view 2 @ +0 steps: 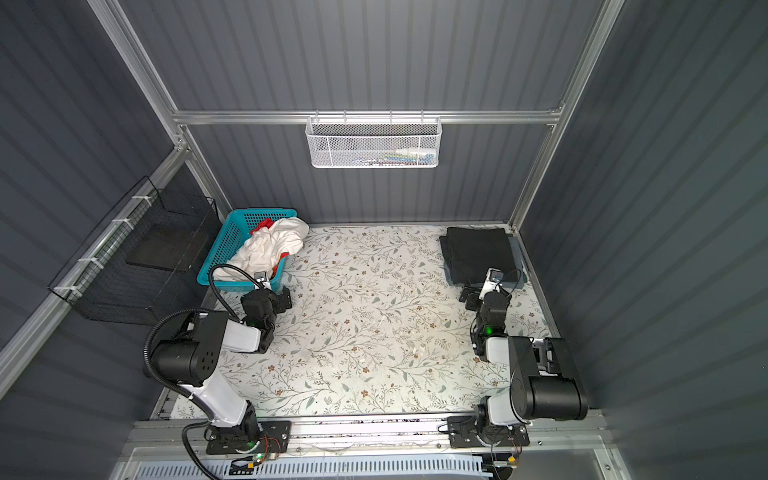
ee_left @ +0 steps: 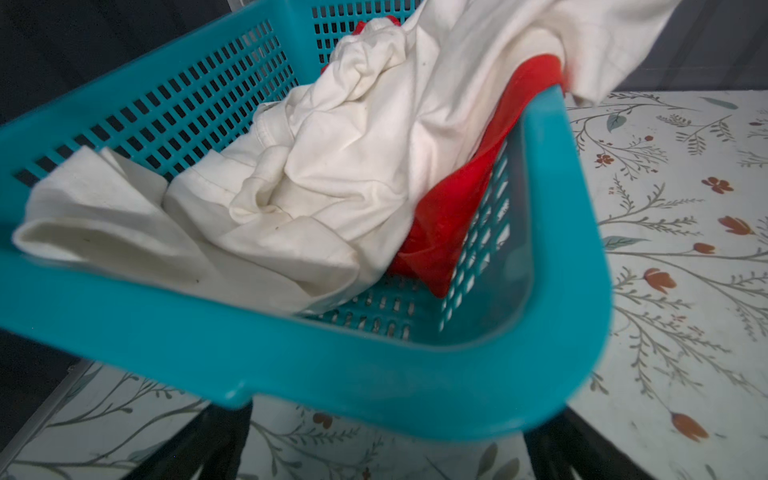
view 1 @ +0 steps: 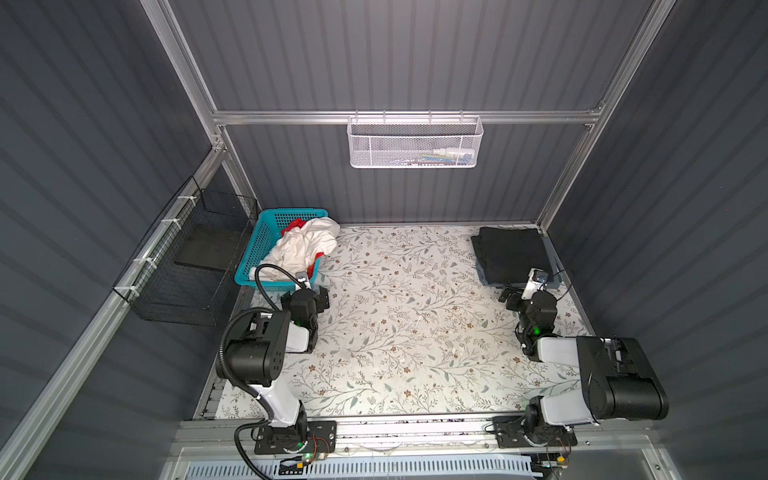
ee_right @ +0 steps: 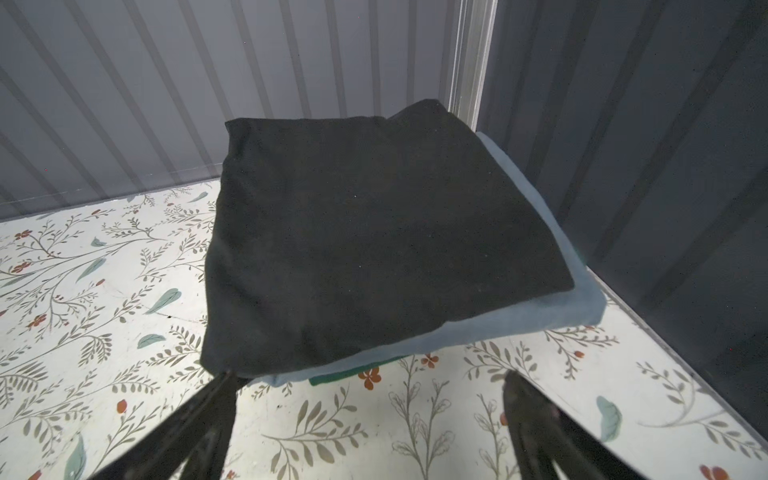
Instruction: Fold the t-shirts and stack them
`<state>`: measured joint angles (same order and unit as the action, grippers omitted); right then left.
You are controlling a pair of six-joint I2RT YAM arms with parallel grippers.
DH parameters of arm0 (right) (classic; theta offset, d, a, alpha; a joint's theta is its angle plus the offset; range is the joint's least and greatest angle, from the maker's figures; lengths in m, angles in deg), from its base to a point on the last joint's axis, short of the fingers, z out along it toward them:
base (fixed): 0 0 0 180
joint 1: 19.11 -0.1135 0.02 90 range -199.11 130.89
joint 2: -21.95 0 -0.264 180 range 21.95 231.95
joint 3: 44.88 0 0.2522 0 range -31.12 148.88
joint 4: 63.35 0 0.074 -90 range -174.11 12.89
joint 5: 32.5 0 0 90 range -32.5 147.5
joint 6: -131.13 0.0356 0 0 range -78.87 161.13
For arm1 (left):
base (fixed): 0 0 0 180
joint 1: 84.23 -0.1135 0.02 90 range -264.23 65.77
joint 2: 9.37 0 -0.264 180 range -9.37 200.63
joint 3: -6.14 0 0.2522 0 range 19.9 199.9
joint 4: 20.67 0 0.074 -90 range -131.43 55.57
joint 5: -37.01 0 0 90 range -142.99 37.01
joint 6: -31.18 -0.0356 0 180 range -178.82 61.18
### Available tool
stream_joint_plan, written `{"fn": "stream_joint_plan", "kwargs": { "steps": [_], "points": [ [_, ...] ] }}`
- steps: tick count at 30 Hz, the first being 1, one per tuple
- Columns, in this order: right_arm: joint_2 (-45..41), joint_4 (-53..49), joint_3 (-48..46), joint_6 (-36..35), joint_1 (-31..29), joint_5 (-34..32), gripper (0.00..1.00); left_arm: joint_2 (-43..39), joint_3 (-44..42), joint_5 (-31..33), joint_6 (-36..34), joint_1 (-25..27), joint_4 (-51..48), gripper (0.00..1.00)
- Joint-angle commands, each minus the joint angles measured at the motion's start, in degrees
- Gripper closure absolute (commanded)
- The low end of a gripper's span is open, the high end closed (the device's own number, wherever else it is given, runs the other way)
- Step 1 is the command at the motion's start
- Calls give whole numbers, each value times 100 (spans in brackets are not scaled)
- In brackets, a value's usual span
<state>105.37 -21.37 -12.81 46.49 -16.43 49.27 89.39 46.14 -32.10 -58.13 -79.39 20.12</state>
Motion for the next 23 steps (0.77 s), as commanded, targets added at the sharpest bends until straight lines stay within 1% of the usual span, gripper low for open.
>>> {"fn": "stream_joint_plan", "kwargs": {
  "steps": [1, 2, 23],
  "points": [
    [21, 182, -43, -69, -23, 38, 1, -41, -22, -58, 79, 17, -25, 0],
    [72, 297, -72, -81, -22, 36, 1, -47, -22, -62, 80, 17, -29, 0],
    [41, 228, -57, -72, -27, 38, 1, -30, 13, -61, 52, 26, -76, 0]
  ]
}}
